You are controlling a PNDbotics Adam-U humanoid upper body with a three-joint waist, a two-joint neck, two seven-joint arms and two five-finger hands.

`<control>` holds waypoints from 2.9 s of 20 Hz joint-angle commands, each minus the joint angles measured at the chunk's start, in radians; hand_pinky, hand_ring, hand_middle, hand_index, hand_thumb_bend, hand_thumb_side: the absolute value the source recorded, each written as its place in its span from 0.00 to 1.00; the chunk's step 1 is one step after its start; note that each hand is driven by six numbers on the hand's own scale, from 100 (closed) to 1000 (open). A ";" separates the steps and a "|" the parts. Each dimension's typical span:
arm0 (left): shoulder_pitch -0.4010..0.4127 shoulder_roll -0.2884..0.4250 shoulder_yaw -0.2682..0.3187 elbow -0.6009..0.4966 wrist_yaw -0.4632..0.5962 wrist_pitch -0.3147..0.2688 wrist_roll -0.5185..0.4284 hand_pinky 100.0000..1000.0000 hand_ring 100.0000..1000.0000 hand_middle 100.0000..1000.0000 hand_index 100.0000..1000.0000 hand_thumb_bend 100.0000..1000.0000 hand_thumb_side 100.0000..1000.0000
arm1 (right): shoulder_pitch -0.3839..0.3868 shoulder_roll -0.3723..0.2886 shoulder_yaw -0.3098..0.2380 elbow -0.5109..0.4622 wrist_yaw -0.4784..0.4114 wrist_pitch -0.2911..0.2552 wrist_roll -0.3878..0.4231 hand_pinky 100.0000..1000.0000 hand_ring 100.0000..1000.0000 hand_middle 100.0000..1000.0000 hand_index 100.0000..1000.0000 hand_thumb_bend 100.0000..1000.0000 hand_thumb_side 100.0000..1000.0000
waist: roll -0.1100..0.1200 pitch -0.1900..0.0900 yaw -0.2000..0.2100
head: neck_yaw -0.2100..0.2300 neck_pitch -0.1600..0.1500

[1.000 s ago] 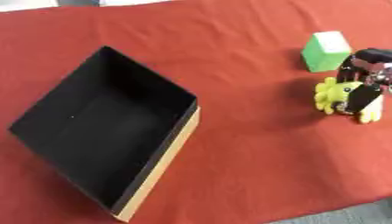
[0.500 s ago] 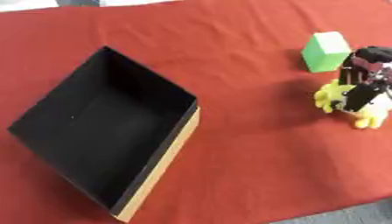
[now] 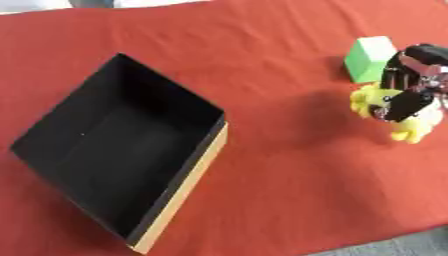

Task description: Pick up objects on the table and place them in the box.

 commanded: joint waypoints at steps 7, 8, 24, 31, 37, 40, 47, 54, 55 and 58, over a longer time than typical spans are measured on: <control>-0.006 0.029 0.014 -0.015 -0.008 -0.002 0.004 0.47 0.82 0.66 0.78 0.00 0.40 | 0.001 -0.021 -0.016 -0.084 -0.017 0.001 0.018 0.21 0.31 0.31 0.37 0.25 0.00 | -0.013 -0.022 0.003 | 0.016 0.010; -0.006 0.029 0.014 -0.015 -0.008 -0.002 0.004 0.47 0.82 0.66 0.78 0.00 0.40 | 0.000 -0.023 -0.012 -0.084 -0.013 -0.021 -0.003 0.22 0.32 0.32 0.37 0.25 0.00 | -0.014 -0.023 0.003 | 0.017 0.011; -0.008 0.024 0.008 -0.015 -0.003 -0.006 -0.006 0.47 0.82 0.66 0.78 0.00 0.39 | -0.137 -0.067 0.135 -0.084 -0.050 -0.202 -0.273 0.22 0.30 0.31 0.37 0.23 0.00 | -0.046 -0.043 0.032 | 0.016 0.028; -0.006 0.022 0.007 -0.015 0.001 -0.007 -0.009 0.47 0.82 0.66 0.78 0.00 0.39 | -0.255 -0.062 0.186 -0.084 -0.099 -0.270 -0.252 0.22 0.29 0.31 0.37 0.17 0.00 | -0.060 -0.055 0.044 | 0.005 0.034; -0.008 0.019 0.002 -0.015 0.005 -0.008 -0.015 0.48 0.82 0.66 0.78 0.00 0.39 | -0.433 -0.003 0.267 -0.084 -0.154 -0.328 -0.185 0.22 0.28 0.31 0.38 0.07 0.00 | -0.064 -0.063 0.050 | -0.003 0.039; -0.010 0.017 0.001 -0.015 0.008 -0.008 -0.017 0.48 0.82 0.66 0.78 0.00 0.38 | -0.551 0.080 0.328 -0.084 -0.166 -0.347 -0.137 0.22 0.28 0.31 0.38 0.02 0.00 | -0.062 -0.066 0.053 | -0.003 0.042; -0.009 0.012 0.001 -0.015 0.011 -0.009 -0.018 0.48 0.82 0.66 0.78 0.00 0.39 | -0.689 0.266 0.432 -0.084 -0.169 -0.358 -0.055 0.23 0.28 0.31 0.38 0.00 0.00 | -0.057 -0.072 0.037 | 0.004 0.045; -0.014 0.008 -0.003 -0.015 0.015 -0.010 -0.024 0.48 0.82 0.66 0.78 0.00 0.39 | -0.705 0.403 0.545 -0.084 -0.087 -0.330 -0.006 0.23 0.29 0.32 0.39 0.00 0.00 | -0.056 -0.076 0.028 | 0.002 0.046; -0.014 0.008 -0.003 -0.015 0.015 -0.010 -0.024 0.48 0.82 0.66 0.78 0.00 0.39 | -0.701 0.410 0.559 -0.084 -0.077 -0.326 -0.003 0.24 0.29 0.32 0.39 0.00 0.00 | -0.056 -0.077 0.029 | 0.002 0.046; -0.015 0.007 -0.004 -0.015 0.017 -0.010 -0.025 0.48 0.82 0.66 0.78 0.00 0.39 | -0.685 0.423 0.596 -0.084 -0.021 -0.322 0.007 0.24 0.31 0.33 0.40 0.00 0.00 | -0.058 -0.078 0.030 | 0.002 0.048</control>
